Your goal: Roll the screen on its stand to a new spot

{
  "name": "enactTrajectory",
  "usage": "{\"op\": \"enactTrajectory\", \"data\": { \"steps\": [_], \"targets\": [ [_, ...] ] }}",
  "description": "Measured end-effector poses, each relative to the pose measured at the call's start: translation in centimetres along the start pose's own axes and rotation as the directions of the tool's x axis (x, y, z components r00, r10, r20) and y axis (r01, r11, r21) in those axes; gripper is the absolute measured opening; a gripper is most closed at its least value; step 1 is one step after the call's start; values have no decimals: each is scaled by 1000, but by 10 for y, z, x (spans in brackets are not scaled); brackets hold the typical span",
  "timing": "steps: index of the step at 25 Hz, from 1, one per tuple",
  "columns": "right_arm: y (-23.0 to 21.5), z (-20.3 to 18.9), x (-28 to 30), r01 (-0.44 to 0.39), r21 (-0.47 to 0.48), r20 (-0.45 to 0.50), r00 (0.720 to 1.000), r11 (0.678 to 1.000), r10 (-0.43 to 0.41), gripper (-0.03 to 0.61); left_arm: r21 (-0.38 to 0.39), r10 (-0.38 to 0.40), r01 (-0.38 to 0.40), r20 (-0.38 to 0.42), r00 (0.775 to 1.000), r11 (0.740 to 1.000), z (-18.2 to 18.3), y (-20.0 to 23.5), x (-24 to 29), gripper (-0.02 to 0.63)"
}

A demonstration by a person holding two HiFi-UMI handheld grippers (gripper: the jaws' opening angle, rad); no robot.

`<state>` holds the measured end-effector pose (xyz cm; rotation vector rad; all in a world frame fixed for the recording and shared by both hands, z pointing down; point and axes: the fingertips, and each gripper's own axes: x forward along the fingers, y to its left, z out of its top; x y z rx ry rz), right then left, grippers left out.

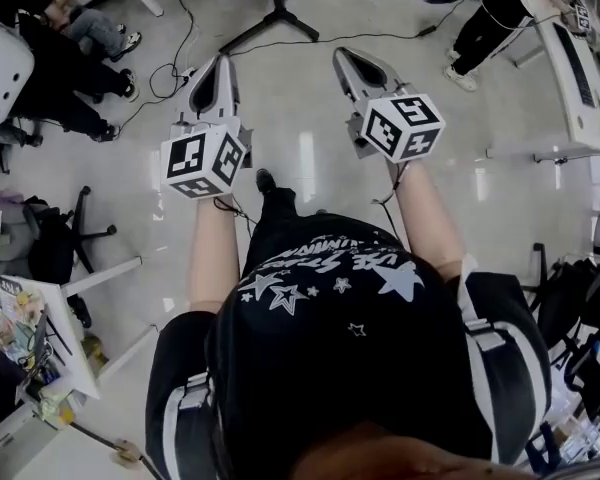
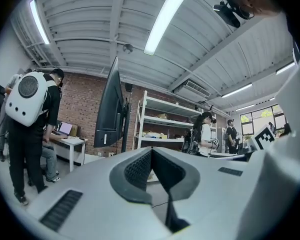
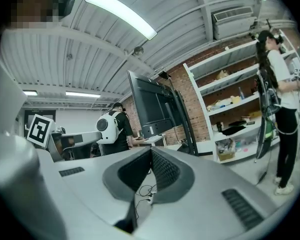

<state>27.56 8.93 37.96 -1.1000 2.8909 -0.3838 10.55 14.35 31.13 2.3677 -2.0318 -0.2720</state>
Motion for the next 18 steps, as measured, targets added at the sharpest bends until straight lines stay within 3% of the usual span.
{"op": "enactTrajectory", "data": {
  "steps": [18],
  "targets": [
    [23, -13, -7, -67, -7, -13, 998, 998, 67, 6, 13, -13, 13, 12, 1000, 1000, 4, -5, -26, 11]
  ]
}}
